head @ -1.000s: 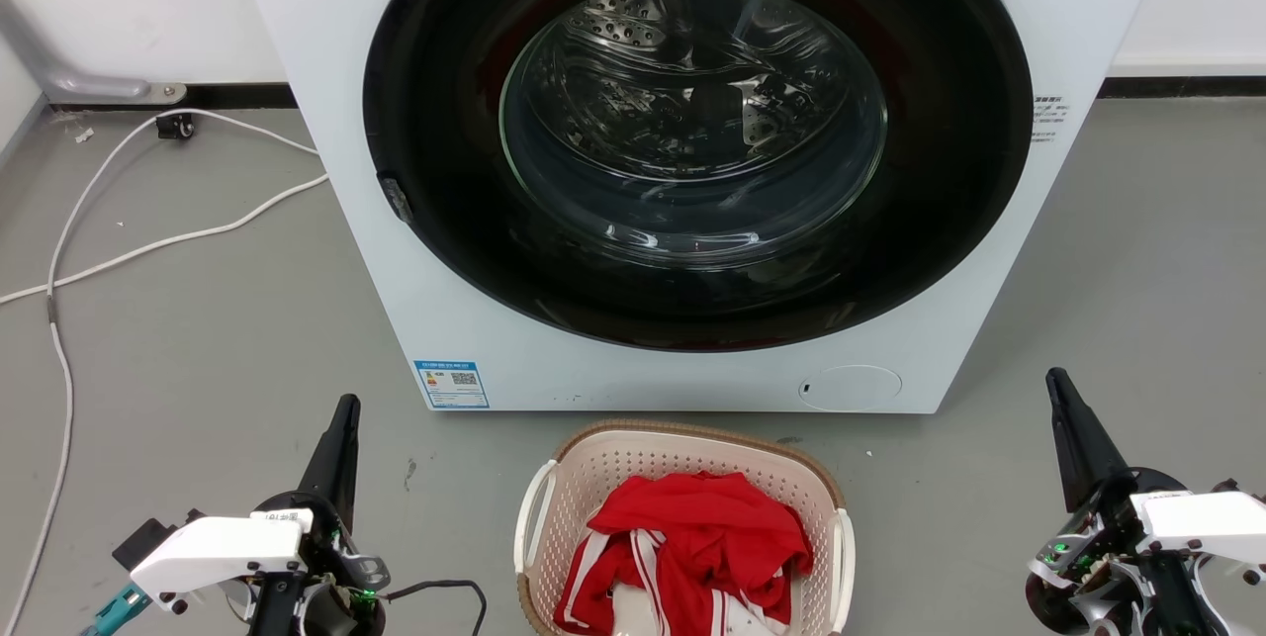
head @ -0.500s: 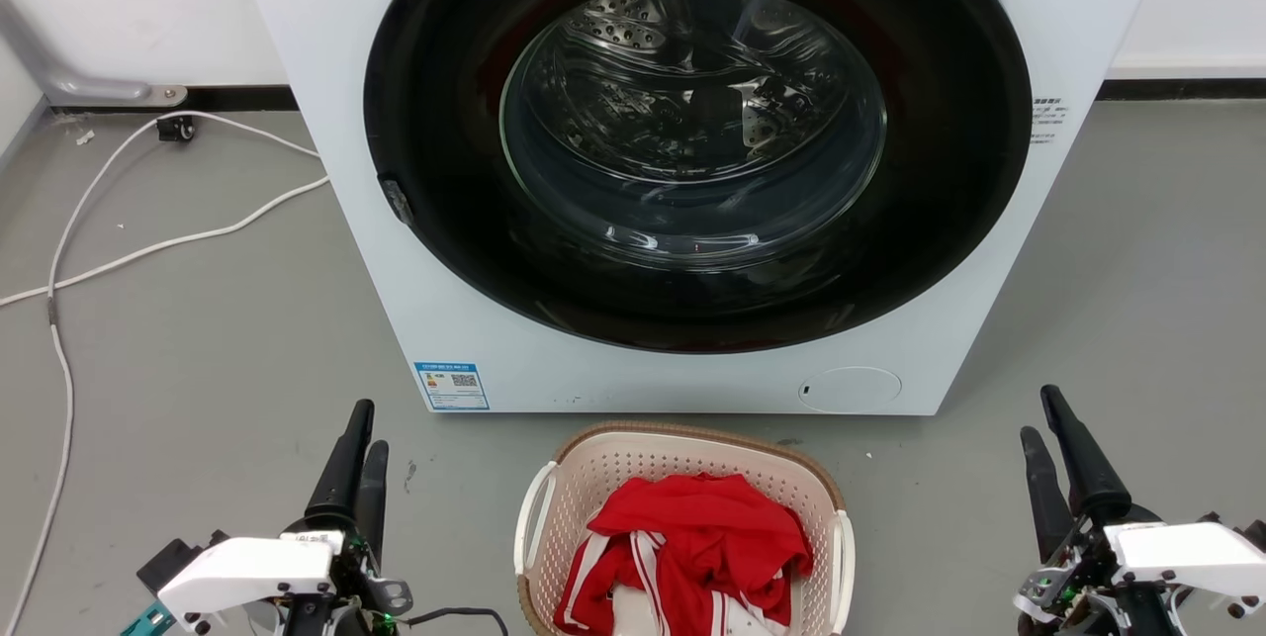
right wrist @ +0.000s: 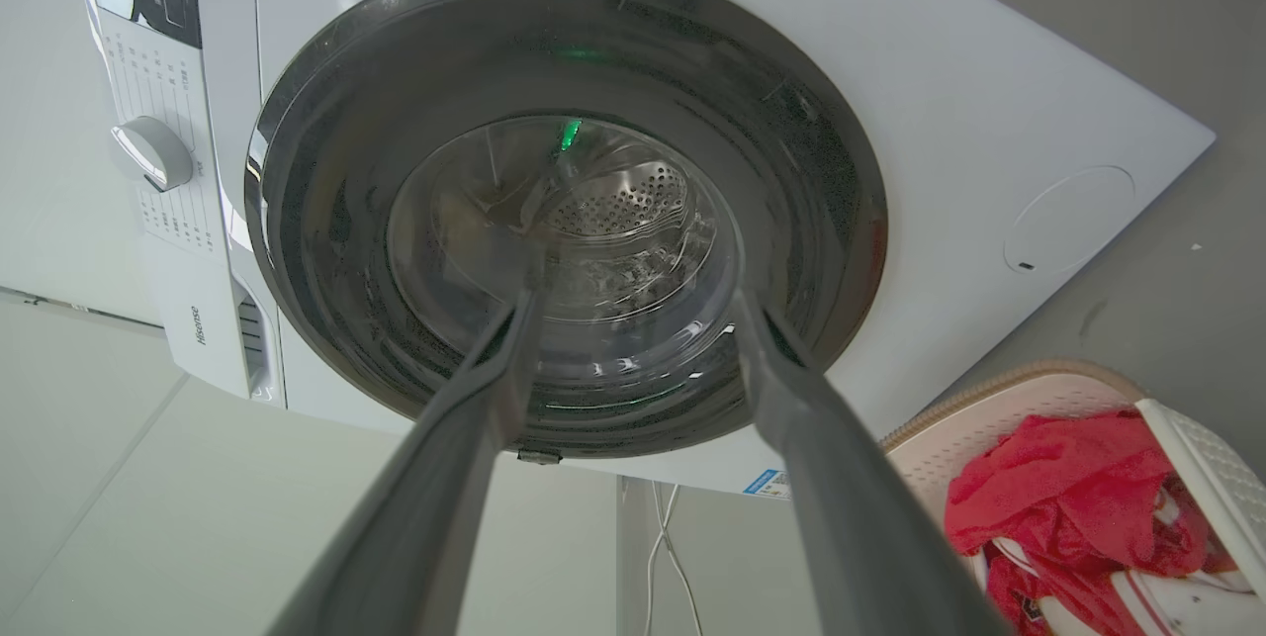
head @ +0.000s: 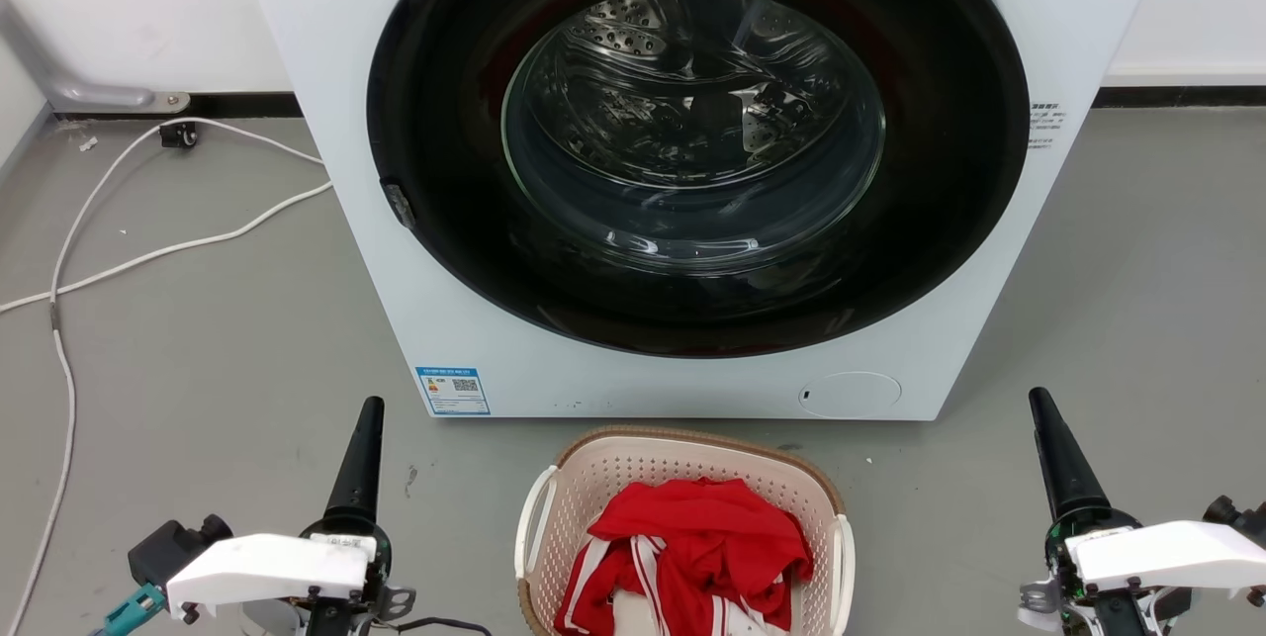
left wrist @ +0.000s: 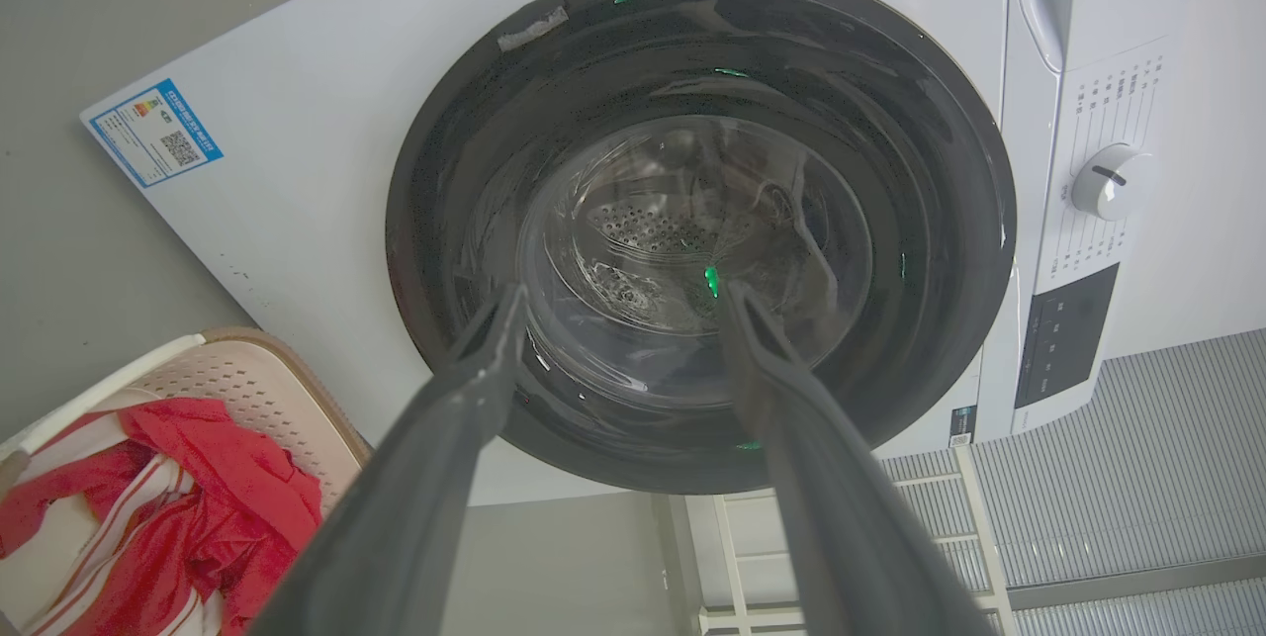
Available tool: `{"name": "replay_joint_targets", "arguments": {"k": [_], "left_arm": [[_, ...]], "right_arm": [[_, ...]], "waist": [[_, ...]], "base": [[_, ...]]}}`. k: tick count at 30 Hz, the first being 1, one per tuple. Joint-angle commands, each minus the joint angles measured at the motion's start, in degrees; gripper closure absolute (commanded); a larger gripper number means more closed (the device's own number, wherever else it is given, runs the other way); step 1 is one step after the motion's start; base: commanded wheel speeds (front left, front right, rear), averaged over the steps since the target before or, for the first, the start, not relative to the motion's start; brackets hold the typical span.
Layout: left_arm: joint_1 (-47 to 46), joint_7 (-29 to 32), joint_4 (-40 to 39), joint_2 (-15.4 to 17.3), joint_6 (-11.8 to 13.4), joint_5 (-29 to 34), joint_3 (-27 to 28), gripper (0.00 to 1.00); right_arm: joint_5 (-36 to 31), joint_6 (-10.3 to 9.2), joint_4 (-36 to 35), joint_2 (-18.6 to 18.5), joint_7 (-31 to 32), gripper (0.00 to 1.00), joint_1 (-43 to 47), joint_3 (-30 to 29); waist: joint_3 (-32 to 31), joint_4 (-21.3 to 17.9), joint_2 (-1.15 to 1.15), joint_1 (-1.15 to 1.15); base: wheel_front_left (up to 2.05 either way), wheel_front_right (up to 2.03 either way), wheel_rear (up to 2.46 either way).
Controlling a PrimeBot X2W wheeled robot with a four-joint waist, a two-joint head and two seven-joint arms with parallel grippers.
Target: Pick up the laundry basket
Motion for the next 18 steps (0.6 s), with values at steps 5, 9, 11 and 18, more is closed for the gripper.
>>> {"name": "replay_joint_targets", "arguments": {"k": [5, 9, 11, 18], "left_arm": [[-0.4, -1.5, -2.1, 0.2, 0.0, 8.4, -0.7, 0.0], [-0.6, -2.4, -2.5, 0.2, 0.0, 13.5, -1.1, 0.0], [-0.8, -2.8, -2.5, 0.3, 0.0, 16.1, -1.3, 0.0], [-1.6, -4.2, -2.4, 0.6, 0.0, 24.7, -1.9, 0.0]], "right_arm": [[-10.8, 0.01, -2.6, 0.0, -1.2, 0.0, 0.2, 0.3], [-16.8, 0.01, -3.5, 0.0, -1.3, 0.0, 0.5, 0.4], [-19.6, 0.01, -4.0, 0.0, -1.4, 0.0, 0.6, 0.6], [-28.1, 0.01, -5.5, 0.0, -1.3, 0.0, 1.1, 1.2]], "waist": [[-0.1, 0.0, 0.0, 0.0], [-0.1, 0.0, 0.0, 0.0], [0.0, 0.0, 0.0, 0.0], [0.0, -0.1, 0.0, 0.0]], "base": [[0.0, 0.0, 0.0], [0.0, 0.0, 0.0], [0.0, 0.0, 0.0], [0.0, 0.0, 0.0]]}}
